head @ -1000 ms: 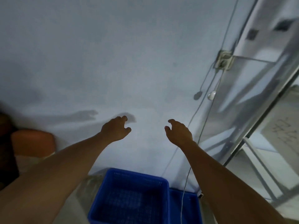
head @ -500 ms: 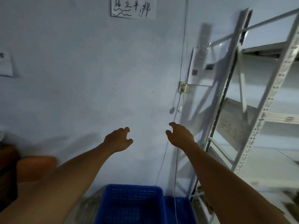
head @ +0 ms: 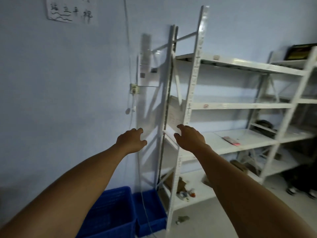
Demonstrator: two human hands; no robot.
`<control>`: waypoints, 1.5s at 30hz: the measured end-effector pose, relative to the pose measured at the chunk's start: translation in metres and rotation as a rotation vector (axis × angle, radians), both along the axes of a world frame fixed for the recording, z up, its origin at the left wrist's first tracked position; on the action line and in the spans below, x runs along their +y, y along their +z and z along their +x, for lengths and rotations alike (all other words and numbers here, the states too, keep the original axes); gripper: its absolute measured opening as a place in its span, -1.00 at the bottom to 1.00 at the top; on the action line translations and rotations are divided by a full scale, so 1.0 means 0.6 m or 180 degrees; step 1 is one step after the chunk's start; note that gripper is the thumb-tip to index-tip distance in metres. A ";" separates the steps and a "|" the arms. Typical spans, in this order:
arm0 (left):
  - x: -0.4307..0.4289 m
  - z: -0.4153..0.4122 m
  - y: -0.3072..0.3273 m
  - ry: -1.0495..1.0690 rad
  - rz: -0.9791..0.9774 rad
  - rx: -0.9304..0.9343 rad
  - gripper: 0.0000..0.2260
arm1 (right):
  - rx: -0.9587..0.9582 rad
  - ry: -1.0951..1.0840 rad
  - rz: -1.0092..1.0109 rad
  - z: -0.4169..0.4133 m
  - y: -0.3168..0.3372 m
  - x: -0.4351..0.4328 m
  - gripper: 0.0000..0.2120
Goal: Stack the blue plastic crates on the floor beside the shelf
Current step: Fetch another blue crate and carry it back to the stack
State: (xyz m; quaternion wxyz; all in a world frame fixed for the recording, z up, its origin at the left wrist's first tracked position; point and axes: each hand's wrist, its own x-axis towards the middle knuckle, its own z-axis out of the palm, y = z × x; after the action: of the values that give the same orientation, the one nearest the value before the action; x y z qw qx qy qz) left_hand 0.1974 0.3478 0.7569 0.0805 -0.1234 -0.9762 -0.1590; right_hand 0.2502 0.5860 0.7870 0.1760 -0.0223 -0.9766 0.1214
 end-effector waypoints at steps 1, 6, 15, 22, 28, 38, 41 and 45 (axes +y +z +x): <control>0.043 0.018 0.007 -0.0116 0.0014 -0.0001 -0.47 | 0.0014 -0.0115 0.0009 0.029 0.003 0.042 -0.54; 0.284 0.113 0.027 -0.0711 0.0067 -0.0004 -0.50 | -0.0028 -0.0729 -0.0028 0.193 0.008 0.257 -0.52; 0.661 0.309 0.004 -0.1730 -0.0108 -0.0033 -0.50 | -0.0088 -0.1746 -0.0123 0.485 -0.009 0.554 -0.60; 0.846 0.389 -0.064 -0.2379 -0.0136 -0.0292 -0.62 | -0.0157 -0.2675 -0.0236 0.649 -0.074 0.700 -0.61; 0.921 0.423 -0.174 -0.2460 -0.0361 -0.0648 -0.45 | -0.0407 -0.3118 -0.0586 0.758 -0.182 0.776 -0.50; 0.993 0.496 -0.412 -0.1944 -0.0682 -0.1107 -0.43 | -0.1114 -0.3287 -0.1067 0.887 -0.438 0.928 -0.49; 0.979 0.521 -0.510 -0.1648 -0.0818 -0.1373 -0.43 | -0.1404 -0.3111 -0.1268 0.903 -0.533 0.956 -0.48; 0.943 0.546 -0.619 -0.1341 -0.1040 -0.1605 -0.44 | -0.1705 -0.2953 -0.1485 0.913 -0.653 0.970 -0.47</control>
State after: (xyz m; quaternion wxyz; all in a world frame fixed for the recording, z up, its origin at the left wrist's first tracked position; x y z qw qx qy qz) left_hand 0.5250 0.9138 0.3856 -0.2180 -0.2899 -0.9310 -0.0396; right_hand 0.7979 1.1679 0.3952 -0.0518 -0.5157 -0.8227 0.2336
